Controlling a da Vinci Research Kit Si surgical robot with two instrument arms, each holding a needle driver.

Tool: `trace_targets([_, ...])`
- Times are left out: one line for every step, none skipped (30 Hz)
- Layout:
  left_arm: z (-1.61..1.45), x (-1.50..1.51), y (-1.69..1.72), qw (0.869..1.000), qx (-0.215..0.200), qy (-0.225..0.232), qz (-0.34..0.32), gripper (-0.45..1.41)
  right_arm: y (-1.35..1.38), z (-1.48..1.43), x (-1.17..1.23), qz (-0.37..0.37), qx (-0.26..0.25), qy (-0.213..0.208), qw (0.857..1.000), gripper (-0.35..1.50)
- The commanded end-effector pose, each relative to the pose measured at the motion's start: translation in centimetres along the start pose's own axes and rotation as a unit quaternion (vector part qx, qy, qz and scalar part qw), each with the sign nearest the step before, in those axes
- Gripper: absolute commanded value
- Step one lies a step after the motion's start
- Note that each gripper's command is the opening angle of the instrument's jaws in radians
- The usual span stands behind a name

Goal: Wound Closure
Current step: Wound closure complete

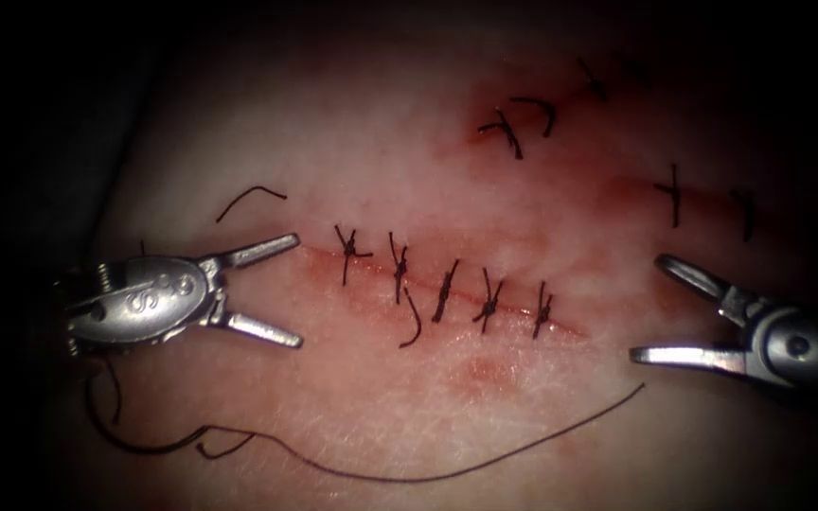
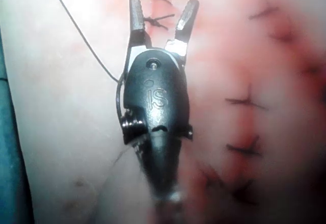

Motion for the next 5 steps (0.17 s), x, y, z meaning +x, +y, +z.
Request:
trace_targets([0.07, -0.05, 0.01, 1.0, -0.001, 0.0, 0.0, 0.46, -0.04, 0.08, -0.04, -0.003, 0.001, 0.001, 1.0, 1.4])
trace_targets([0.07, -0.05, 0.01, 1.0, -0.001, 0.0, 0.0, 0.46, -0.04, 0.08, -0.04, -0.003, 0.0, 0.001, 1.0, 1.4])
trace_targets([0.07, -0.05, 0.01, 1.0, -0.001, 0.0, 0.0, 0.46, -0.04, 0.09, -0.04, -0.003, 0.0, 0.001, 1.0, 1.4])
trace_targets([0.07, -0.05, 0.01, 1.0, -0.001, 0.0, 0.0, 0.46, -0.04, 0.1, -0.04, -0.002, 0.0, 0.001, 1.0, 1.4])
trace_targets([0.07, -0.05, 0.01, 1.0, -0.001, 0.0, 0.0, 0.46, -0.04, 0.11, -0.04, -0.005, -0.001, 0.001, 1.0, 1.4])
